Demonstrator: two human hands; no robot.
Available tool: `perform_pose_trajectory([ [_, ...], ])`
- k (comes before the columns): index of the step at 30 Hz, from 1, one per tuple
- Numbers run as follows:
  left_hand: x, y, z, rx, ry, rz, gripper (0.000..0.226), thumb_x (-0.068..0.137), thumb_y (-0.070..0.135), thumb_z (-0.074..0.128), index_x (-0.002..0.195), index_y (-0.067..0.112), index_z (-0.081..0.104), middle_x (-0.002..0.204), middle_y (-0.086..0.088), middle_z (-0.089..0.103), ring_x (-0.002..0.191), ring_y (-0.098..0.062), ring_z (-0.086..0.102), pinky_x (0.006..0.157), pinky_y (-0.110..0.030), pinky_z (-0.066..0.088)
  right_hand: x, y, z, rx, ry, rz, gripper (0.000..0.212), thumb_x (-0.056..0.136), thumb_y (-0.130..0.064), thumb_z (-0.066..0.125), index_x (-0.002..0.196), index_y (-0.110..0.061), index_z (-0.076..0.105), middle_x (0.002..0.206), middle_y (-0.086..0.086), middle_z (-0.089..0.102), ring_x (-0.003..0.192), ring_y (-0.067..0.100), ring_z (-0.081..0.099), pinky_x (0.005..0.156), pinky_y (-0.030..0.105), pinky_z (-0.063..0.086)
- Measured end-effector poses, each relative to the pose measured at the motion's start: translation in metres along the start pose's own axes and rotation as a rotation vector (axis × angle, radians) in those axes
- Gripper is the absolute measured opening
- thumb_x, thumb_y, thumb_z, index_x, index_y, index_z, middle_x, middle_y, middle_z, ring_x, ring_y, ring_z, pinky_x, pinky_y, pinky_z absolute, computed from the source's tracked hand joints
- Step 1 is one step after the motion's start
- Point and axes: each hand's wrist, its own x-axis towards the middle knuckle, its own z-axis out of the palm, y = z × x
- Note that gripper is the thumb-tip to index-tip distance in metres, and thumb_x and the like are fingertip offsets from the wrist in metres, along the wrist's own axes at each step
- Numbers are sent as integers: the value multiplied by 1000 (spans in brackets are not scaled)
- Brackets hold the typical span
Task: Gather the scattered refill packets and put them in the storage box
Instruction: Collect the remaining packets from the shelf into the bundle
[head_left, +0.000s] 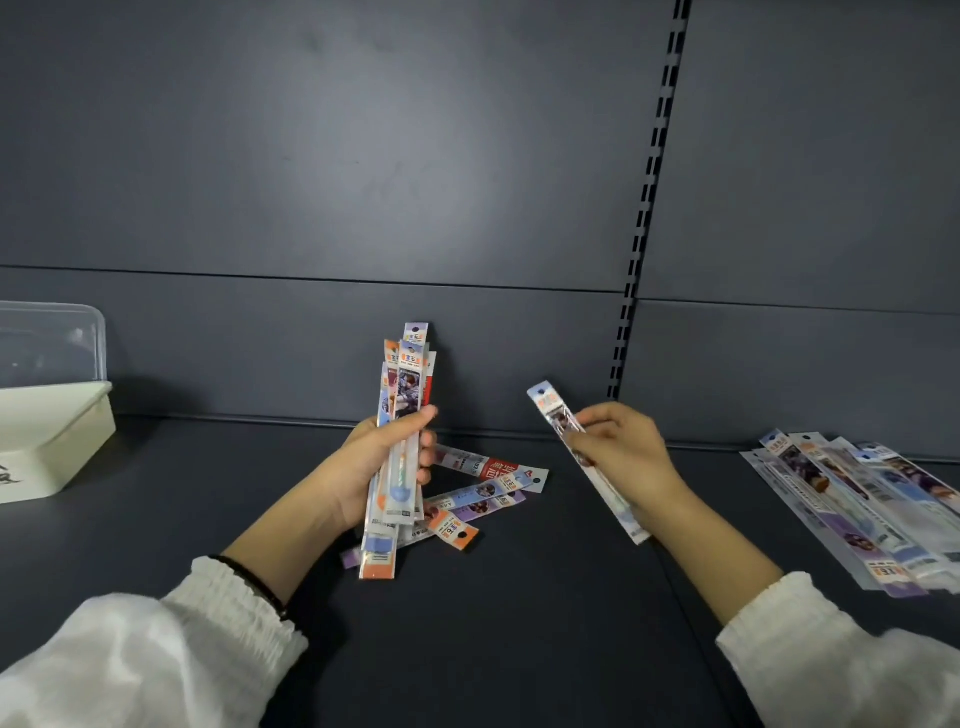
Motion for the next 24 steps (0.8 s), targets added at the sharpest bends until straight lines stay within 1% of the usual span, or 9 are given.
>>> perform_pose_trajectory([
  [4,-4,-1,14,42,-20,-30,24,88,20,61,109,9,62,91,-11,76,81,-22,74,64,-29,60,-5,-14,5,585,-186,288,9,82,-9,70,79,-13,62,72,1,68,60,11,56,51,21,41],
  [7,-8,-3,24,74,-107,-94,31,88,24,61,116,10,60,104,-16,73,92,-28,72,73,-38,60,-9,-15,14,709,-321,315,10,72,-18,74,76,-19,65,71,-5,68,55,6,48,43,17,35],
  [9,-11,-4,27,153,-149,-120,41,83,31,64,120,13,61,107,-14,73,94,-28,72,76,-40,59,-12,-15,21,621,-317,263,9,69,-24,75,74,-22,67,68,-9,66,57,5,45,48,17,35],
  [12,-16,-6,34,120,-281,-121,36,91,28,55,124,14,59,112,-18,70,103,-33,68,88,-43,55,-14,-12,29,488,-313,173,13,69,-30,77,76,-20,72,76,-7,68,68,8,47,63,24,39],
  [14,-19,-7,37,152,-296,-95,35,88,26,57,121,14,60,106,-17,73,98,-32,70,84,-42,57,-17,-13,31,407,-335,100,20,71,-31,77,82,-15,72,84,0,71,73,11,55,65,25,43],
  [17,-18,-5,36,165,-231,-30,31,79,23,65,108,14,61,84,-8,74,76,-24,73,67,-35,58,-21,-16,31,293,-349,-18,22,84,-29,70,90,-8,70,83,-3,69,62,-2,59,51,13,42],
  [18,-16,-3,33,149,-191,-12,27,79,21,66,104,13,60,77,-5,72,70,-21,71,63,-33,57,-20,-15,31,212,-320,-70,21,87,-30,67,91,-10,71,81,-6,67,61,-6,57,52,11,42],
  [21,-8,4,21,47,-38,41,8,87,17,62,93,12,60,66,-1,70,59,-16,69,54,-29,56,-10,1,30,-282,-230,-288,13,89,-33,63,91,-24,73,92,-8,63,85,1,55,78,21,43],
  [24,-4,9,9,-58,69,85,8,87,17,62,93,11,64,68,-2,73,58,-14,70,52,-26,56,-8,16,29,-692,-382,-302,23,89,-39,60,109,-32,69,108,-8,50,109,12,36,95,25,35],
])
